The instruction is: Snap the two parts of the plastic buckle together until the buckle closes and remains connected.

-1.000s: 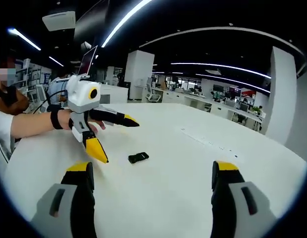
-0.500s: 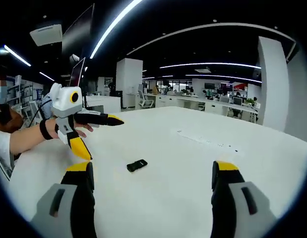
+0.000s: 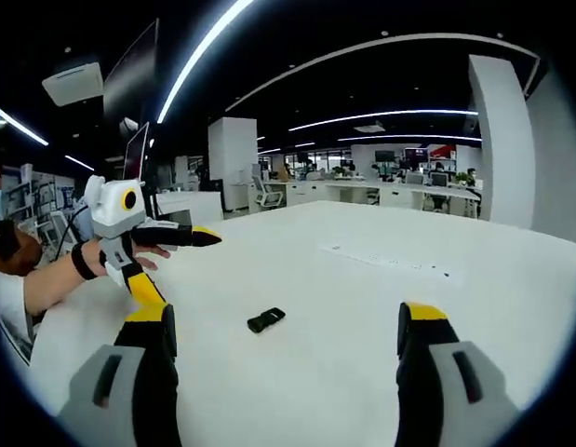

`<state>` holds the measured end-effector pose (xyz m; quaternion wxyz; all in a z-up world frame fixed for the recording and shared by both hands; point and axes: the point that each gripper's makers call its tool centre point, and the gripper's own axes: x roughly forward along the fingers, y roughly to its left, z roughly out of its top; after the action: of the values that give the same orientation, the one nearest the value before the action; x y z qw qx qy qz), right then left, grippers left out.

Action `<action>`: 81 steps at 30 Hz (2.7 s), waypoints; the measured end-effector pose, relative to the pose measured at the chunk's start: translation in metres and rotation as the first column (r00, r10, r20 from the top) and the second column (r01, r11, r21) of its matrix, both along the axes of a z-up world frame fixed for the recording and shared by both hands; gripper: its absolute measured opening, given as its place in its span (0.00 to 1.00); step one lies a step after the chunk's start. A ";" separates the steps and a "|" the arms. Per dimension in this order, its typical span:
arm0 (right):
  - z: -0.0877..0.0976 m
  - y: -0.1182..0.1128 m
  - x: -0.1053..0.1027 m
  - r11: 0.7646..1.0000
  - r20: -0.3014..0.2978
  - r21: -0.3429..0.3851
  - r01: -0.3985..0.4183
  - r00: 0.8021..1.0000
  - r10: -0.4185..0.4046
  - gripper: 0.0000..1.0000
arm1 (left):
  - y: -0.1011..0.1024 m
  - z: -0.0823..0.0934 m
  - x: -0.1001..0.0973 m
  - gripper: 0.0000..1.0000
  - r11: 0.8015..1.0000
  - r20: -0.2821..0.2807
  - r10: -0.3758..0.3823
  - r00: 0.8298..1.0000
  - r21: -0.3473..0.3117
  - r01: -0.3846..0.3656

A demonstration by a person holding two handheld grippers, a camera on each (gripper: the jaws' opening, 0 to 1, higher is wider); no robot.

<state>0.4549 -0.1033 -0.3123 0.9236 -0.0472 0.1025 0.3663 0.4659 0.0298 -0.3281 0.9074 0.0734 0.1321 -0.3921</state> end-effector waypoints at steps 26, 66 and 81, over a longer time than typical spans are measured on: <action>0.025 -0.022 -0.069 0.997 0.029 0.040 0.069 0.997 -0.070 0.96 | 0.024 0.020 -0.054 0.95 0.998 -0.008 0.042 0.999 -0.047 -0.042; 0.017 -0.048 -0.130 0.991 0.147 -0.011 0.136 0.980 -0.133 0.94 | 0.030 0.020 -0.155 0.94 0.993 0.054 0.025 0.998 -0.113 -0.018; 0.016 -0.049 -0.130 0.988 0.158 -0.030 0.150 0.977 -0.143 0.93 | 0.035 0.017 -0.156 0.94 0.996 0.071 0.049 0.996 -0.081 -0.044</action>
<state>0.3247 -0.1524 -0.2964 0.9521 -0.0871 0.0412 0.2904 0.3100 0.0648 -0.3115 0.9227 0.0484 0.0850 -0.3729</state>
